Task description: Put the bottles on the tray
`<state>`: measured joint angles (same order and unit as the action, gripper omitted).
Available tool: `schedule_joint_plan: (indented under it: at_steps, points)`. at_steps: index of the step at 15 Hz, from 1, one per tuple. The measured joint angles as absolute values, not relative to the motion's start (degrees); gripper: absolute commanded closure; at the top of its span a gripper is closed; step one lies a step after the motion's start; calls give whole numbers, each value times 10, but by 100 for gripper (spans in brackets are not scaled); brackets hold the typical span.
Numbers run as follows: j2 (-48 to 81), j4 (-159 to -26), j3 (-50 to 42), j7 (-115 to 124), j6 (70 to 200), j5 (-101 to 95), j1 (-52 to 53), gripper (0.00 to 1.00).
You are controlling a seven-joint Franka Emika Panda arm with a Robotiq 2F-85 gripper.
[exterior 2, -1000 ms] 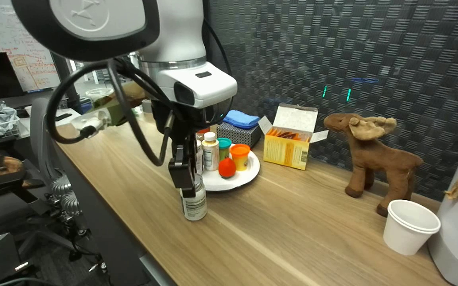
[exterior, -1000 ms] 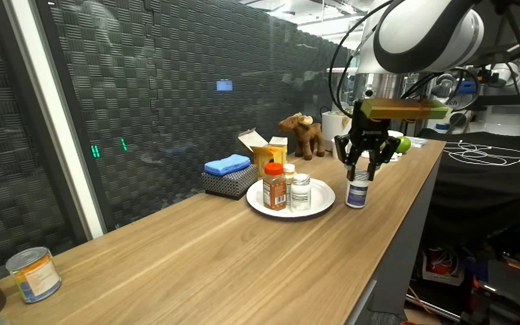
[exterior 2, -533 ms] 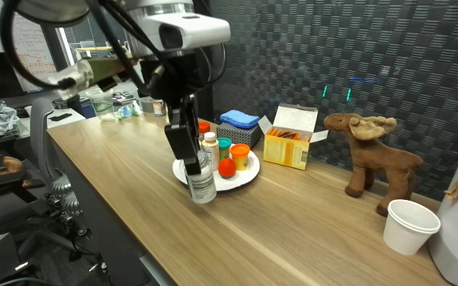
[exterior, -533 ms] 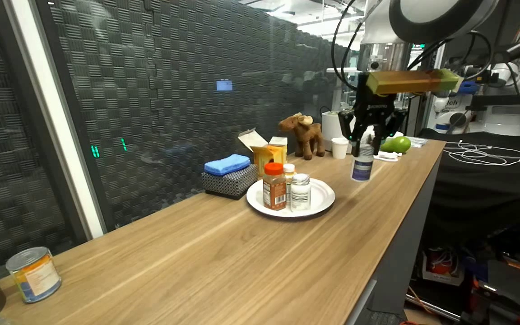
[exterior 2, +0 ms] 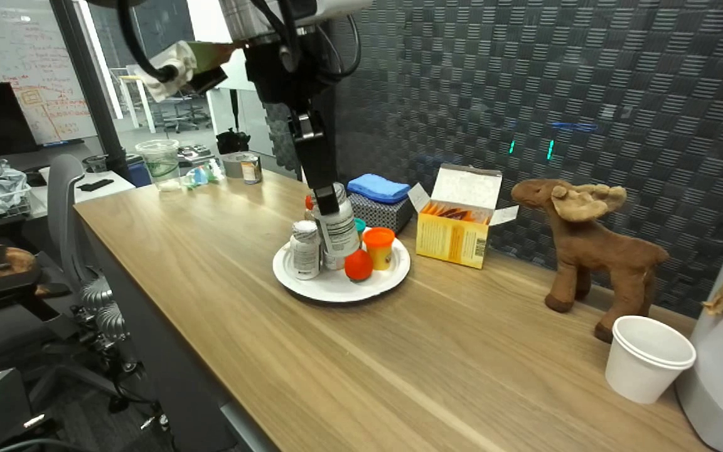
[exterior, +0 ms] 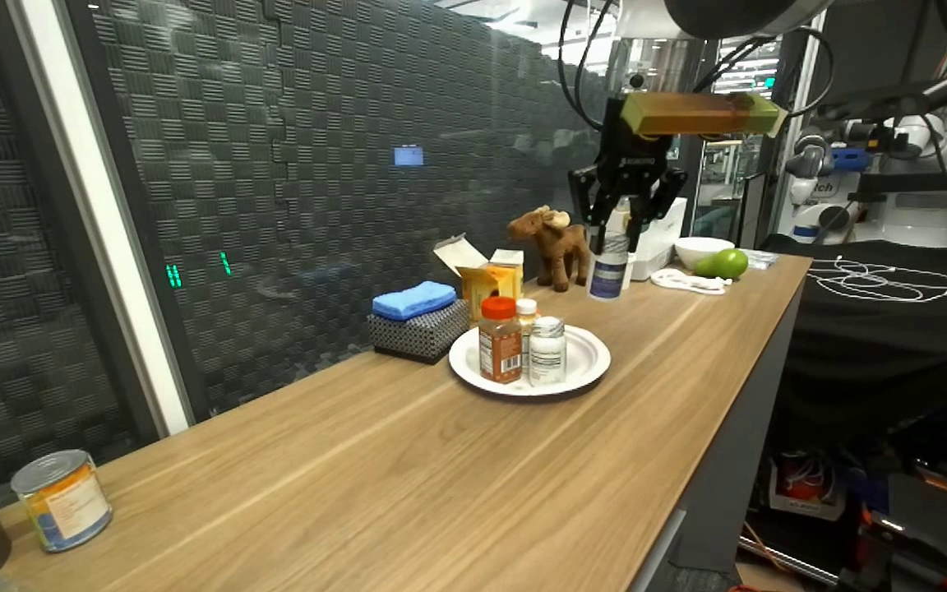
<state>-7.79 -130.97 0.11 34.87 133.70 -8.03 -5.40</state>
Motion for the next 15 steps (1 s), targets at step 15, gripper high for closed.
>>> schedule_joint_plan:
  at_steps: [15]
  points:
    - [75,-1223,-4,233,1336,7,-25,80]
